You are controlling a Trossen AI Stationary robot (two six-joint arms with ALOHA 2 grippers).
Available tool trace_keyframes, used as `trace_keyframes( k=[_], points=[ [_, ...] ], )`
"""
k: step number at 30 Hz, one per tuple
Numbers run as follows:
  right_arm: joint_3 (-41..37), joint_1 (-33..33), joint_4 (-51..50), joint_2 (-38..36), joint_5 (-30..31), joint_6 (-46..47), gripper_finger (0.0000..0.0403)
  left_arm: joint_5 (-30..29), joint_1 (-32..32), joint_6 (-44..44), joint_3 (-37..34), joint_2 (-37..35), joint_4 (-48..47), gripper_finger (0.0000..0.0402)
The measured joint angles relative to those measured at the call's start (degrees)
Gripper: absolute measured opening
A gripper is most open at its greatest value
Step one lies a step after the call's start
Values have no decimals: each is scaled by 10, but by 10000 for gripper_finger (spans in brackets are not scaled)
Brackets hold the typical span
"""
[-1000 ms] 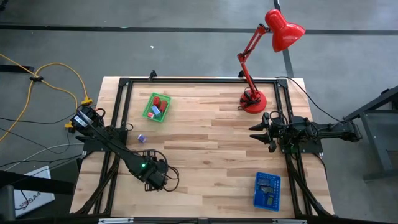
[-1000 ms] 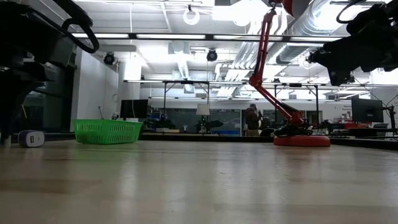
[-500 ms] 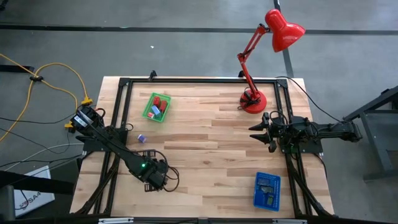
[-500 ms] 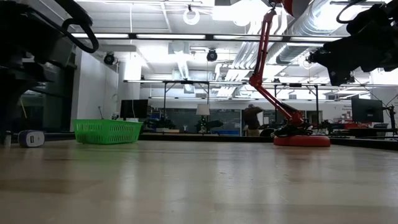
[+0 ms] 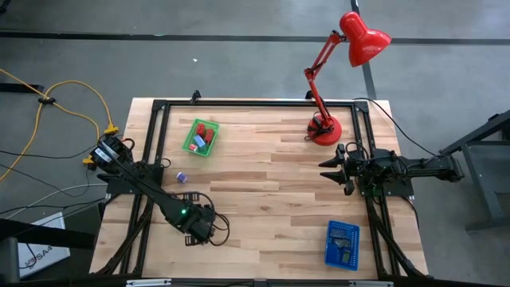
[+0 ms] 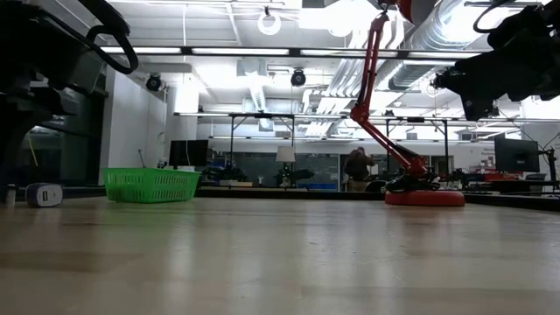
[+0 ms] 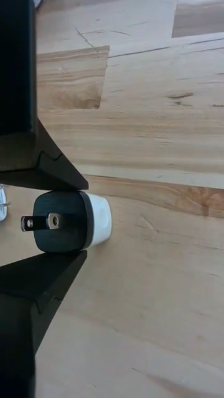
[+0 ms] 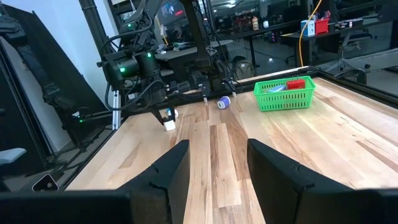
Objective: Pick & Place Office items
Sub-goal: Put the white charger adapter into the green bin
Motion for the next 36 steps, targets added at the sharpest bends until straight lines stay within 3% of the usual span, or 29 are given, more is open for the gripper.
trace_keyframes(
  k=[6, 18, 27, 36],
  points=[
    [0, 0, 0, 0, 0, 0, 146, 1, 26, 50, 0, -52, 2, 137],
    [0, 0, 0, 0, 0, 0, 146, -6, 148, 161, 0, -203, -10, 137],
    [0, 0, 0, 0, 0, 0, 146, -2, 185, 159, 0, -211, -20, 137],
    [0, 0, 0, 0, 0, 0, 146, -3, 313, 170, 0, -210, -20, 137]
  ],
)
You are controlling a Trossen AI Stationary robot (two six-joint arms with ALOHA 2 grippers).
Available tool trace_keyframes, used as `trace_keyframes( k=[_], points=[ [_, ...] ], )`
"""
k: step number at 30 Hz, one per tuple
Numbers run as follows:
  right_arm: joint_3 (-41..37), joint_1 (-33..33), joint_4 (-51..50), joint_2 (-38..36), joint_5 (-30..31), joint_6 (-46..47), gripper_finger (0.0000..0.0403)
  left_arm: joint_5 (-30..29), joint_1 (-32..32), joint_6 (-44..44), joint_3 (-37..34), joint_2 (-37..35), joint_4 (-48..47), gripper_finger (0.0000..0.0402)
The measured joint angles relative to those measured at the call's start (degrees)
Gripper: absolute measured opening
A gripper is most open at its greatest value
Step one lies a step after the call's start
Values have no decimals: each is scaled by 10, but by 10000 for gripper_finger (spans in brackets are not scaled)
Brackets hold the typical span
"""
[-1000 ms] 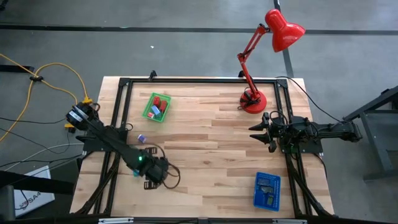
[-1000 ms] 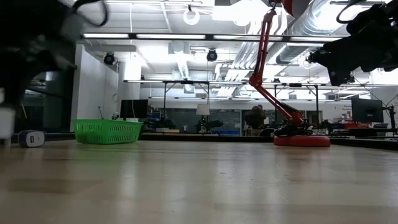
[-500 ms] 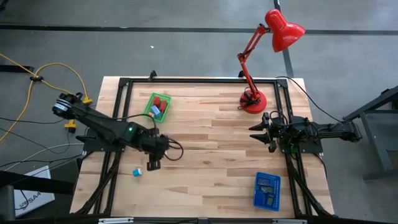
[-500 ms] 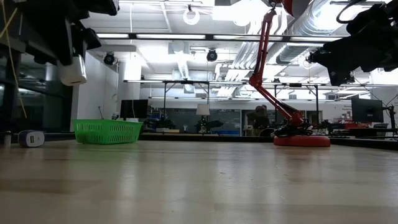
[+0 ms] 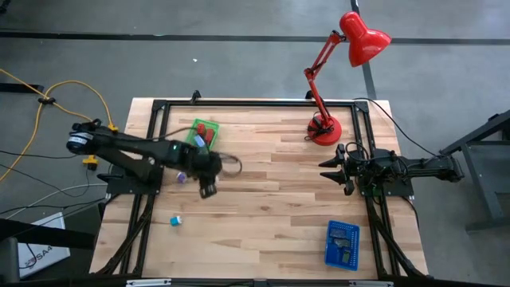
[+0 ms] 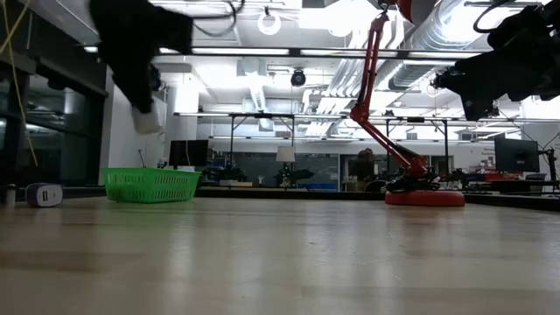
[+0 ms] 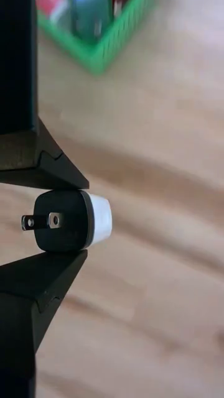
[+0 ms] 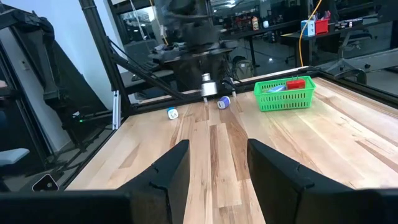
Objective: Pick & Place Office items
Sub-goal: Put the white charger adapter into the green bin
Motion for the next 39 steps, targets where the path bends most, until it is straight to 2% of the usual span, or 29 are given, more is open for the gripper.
trace_keyframes(
  k=[11, 19, 28, 39],
  points=[
    [0, 0, 0, 0, 0, 0, 146, -1, 226, 83, 0, 0, -5, 137],
    [0, 0, 0, 0, 0, 0, 146, -1, 337, 104, 0, 0, -54, 137],
    [0, 0, 0, 0, 0, 0, 146, -1, 380, 104, 0, 0, -128, 137],
    [0, 0, 0, 0, 0, 0, 146, -2, 387, 119, -11, 10, -132, 137]
  ],
)
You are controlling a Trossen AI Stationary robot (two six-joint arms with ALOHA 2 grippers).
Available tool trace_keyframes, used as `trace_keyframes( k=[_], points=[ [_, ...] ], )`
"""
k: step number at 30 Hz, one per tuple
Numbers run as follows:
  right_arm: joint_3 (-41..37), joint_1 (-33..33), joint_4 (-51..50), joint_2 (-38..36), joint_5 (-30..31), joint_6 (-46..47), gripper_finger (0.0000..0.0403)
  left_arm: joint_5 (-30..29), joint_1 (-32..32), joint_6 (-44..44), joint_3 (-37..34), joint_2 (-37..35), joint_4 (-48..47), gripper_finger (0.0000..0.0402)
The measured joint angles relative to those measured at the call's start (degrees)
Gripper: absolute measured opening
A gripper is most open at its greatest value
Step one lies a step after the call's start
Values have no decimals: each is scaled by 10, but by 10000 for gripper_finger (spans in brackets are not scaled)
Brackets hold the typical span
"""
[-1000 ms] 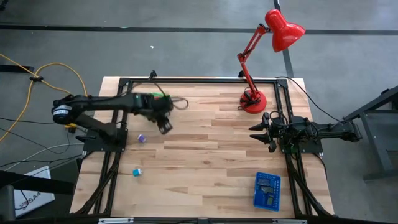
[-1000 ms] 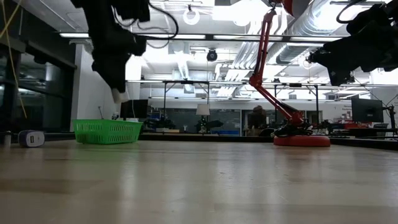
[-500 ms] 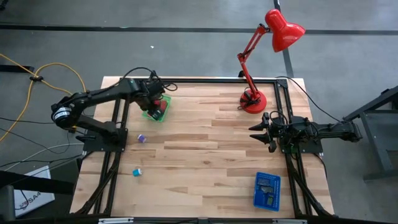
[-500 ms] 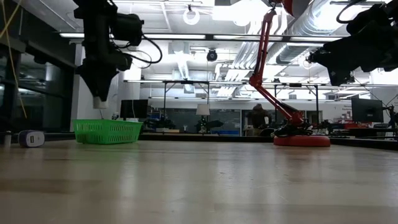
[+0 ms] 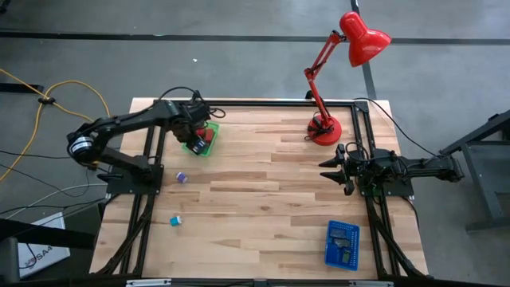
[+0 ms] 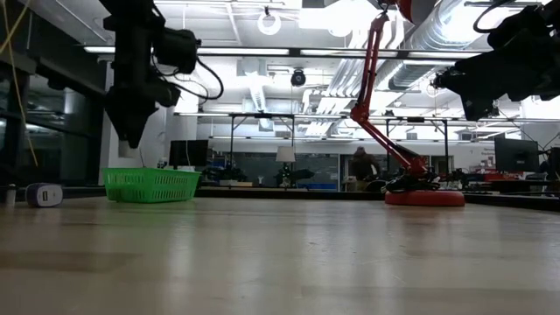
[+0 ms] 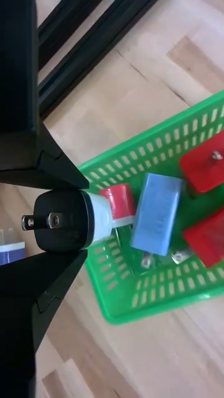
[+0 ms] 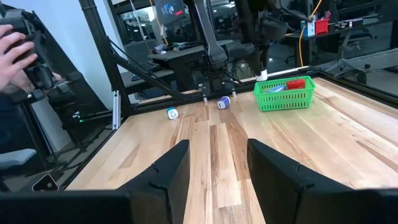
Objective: Pick & Place Office items
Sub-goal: Put the white charger adapter into the green bin
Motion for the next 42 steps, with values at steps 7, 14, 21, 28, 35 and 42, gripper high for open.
trace_keyframes(
  k=[7, 14, 21, 28, 35, 42],
  points=[
    [0, 0, 0, 0, 0, 0, 146, -35, 5, 3, -8, 31, 17, 137],
    [0, 0, 0, 0, 0, 0, 146, -44, 4, 4, -8, 74, 26, 137],
    [0, 0, 0, 0, 0, 0, 146, -44, 0, 9, -8, 89, 46, 146],
    [0, 0, 0, 0, 0, 0, 146, -44, 0, 10, -8, 88, 47, 185],
    [0, 0, 0, 0, 0, 0, 146, -44, 0, 10, -8, 88, 47, 189],
    [0, 0, 0, 0, 0, 0, 146, -45, 0, 54, -7, 71, 47, 190]
  ],
)
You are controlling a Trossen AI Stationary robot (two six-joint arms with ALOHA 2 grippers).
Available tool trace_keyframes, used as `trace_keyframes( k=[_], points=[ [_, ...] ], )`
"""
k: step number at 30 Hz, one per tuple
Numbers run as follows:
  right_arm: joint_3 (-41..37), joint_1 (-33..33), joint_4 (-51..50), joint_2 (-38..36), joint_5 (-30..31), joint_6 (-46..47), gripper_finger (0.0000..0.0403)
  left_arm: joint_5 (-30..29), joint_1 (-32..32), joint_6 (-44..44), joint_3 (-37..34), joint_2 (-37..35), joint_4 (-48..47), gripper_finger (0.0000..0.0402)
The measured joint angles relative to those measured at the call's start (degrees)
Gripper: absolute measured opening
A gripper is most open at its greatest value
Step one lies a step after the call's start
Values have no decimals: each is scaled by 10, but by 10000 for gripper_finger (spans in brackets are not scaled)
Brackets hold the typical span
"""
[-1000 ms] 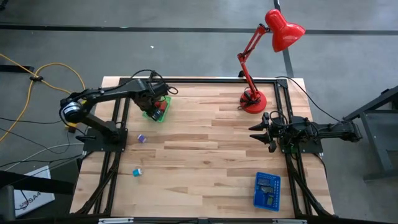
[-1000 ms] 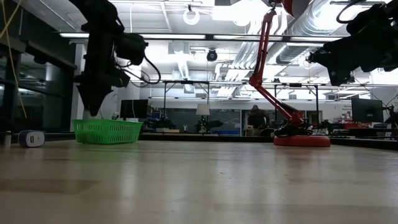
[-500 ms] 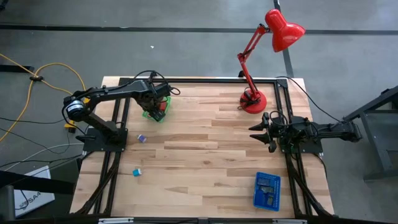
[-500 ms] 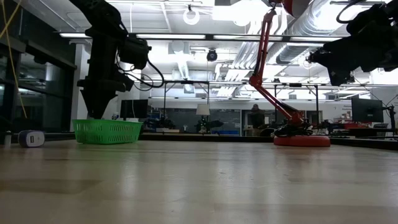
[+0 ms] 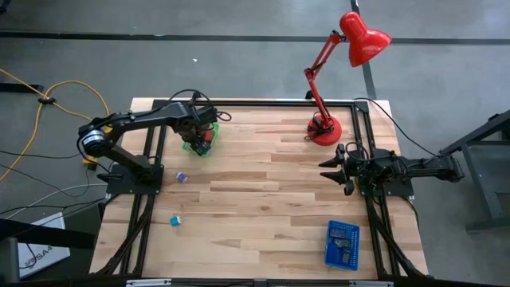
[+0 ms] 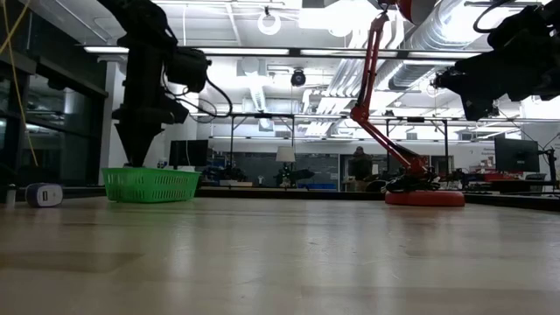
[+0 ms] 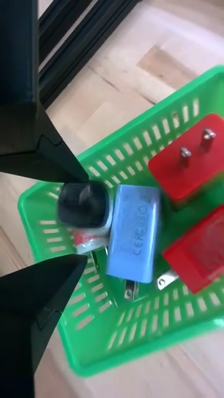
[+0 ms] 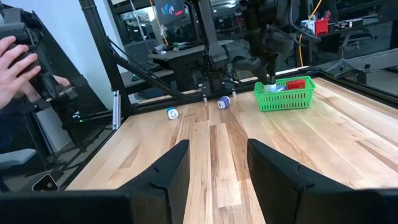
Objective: Pick & Place Office items
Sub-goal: Put the white charger adapter into the green bin, then put the violet charger adapter into the green bin
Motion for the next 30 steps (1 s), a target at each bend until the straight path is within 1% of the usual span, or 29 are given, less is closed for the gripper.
trace_keyframes(
  k=[4, 13, 23, 30],
  points=[
    [0, 0, 0, 0, 0, 0, 146, 0, 0, 15, 0, -26, 2, 190],
    [0, 0, 0, 0, 0, 0, 146, 0, -2, 15, 0, -81, 4, 190],
    [0, 0, 0, 0, 0, 0, 146, -1, -45, 21, 1, -135, 13, 190],
    [0, 0, 0, 0, 0, 0, 146, -1, -62, 21, 1, -144, 15, 190]
  ],
)
